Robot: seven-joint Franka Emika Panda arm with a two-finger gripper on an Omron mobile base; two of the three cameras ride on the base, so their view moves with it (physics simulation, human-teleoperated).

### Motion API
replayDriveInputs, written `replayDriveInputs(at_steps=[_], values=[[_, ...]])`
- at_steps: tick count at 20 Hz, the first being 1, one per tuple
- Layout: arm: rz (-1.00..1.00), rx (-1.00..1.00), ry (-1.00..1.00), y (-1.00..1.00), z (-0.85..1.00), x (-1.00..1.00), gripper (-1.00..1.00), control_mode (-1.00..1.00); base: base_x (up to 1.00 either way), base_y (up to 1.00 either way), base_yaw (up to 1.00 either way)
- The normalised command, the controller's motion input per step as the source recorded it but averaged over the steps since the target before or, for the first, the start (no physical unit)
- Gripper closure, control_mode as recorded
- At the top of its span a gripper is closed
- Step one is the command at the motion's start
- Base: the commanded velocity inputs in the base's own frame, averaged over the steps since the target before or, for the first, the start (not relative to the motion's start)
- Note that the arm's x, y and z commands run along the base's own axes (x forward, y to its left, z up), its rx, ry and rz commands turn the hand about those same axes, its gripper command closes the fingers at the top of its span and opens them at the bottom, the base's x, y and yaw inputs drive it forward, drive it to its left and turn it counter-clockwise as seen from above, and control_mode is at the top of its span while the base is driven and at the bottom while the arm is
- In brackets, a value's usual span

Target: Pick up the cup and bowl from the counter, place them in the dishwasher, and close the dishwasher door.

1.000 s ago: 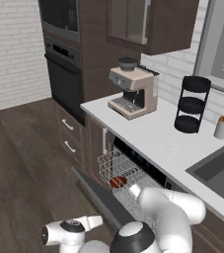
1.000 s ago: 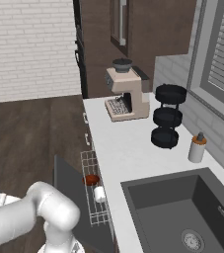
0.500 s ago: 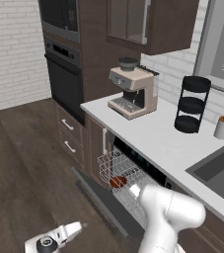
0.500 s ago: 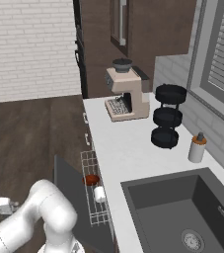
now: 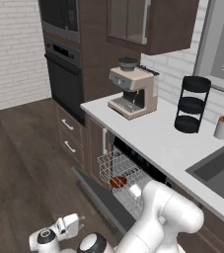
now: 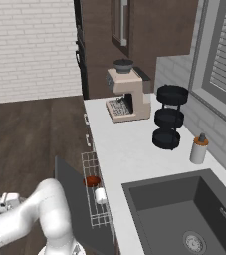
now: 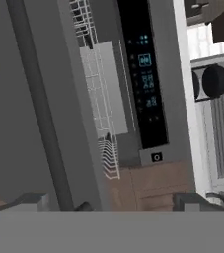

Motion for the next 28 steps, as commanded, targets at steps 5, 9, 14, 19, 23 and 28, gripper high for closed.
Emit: replayDriveInputs(at_steps=[5, 9, 14, 19, 23, 28], values=[[-0.14, -0.22, 0.04, 0.00, -0.85, 0.75, -1.00, -1.00, 0.00, 0.00, 0.00], [-0.14, -0.22, 0.03, 0.00, -0.86, 0.68, -1.00, -1.00, 0.00, 0.00, 0.00], [-0.13, -0.23, 0.01, 0.00, -0.82, 0.62, -1.00, -1.00, 0.00, 0.00, 0.00], [-0.14, -0.28, 0.00, 0.00, -0.72, 0.58, -1.00, -1.00, 0.00, 0.00, 0.00], [-0.19, -0.34, 0.00, -0.06, -0.53, 0.61, -1.00, -1.00, 0.00, 0.00, 0.00], [-0.22, -0.34, -0.02, -0.18, -0.31, 0.66, -1.00, -1.00, 0.00, 0.00, 0.00]])
